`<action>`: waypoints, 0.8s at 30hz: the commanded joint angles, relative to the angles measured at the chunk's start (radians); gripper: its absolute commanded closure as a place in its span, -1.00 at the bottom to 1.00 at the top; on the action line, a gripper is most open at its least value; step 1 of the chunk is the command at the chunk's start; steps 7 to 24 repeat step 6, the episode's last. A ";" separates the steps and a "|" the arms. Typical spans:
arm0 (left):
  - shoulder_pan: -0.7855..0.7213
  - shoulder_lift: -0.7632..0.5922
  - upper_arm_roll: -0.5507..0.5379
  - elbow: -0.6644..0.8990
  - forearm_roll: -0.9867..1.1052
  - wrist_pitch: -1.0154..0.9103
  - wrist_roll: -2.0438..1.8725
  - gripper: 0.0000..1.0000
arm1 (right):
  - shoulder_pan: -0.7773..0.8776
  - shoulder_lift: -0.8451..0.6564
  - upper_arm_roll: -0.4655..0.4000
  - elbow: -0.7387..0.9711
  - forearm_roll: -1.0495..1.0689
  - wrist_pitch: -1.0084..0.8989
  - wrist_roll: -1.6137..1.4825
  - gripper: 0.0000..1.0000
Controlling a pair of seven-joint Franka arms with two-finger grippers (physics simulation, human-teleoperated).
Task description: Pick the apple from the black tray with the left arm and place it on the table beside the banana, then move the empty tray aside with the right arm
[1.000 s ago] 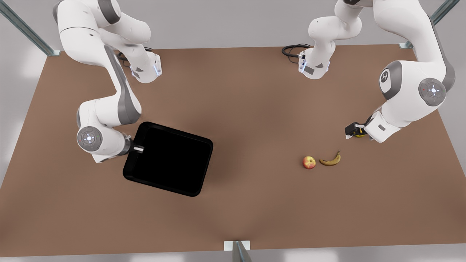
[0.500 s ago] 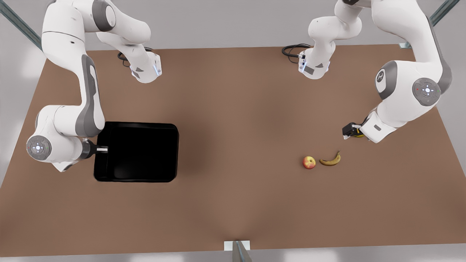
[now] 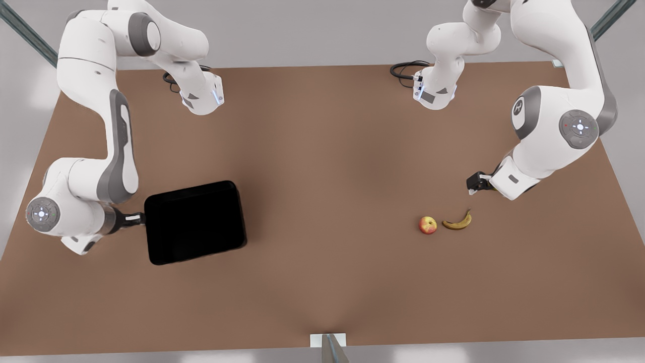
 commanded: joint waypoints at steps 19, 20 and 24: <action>0.000 0.002 -0.001 0.001 0.001 0.001 -0.034 -1.00 | 0.079 -0.110 0.065 0.198 -0.023 -0.296 0.060 -1.00; 0.000 0.002 -0.001 0.001 0.001 0.001 -0.034 -1.00 | 0.079 -0.110 0.065 0.198 -0.023 -0.296 0.060 -1.00; 0.000 0.002 -0.001 0.001 0.001 0.001 -0.034 -1.00 | 0.079 -0.110 0.065 0.198 -0.023 -0.296 0.060 -1.00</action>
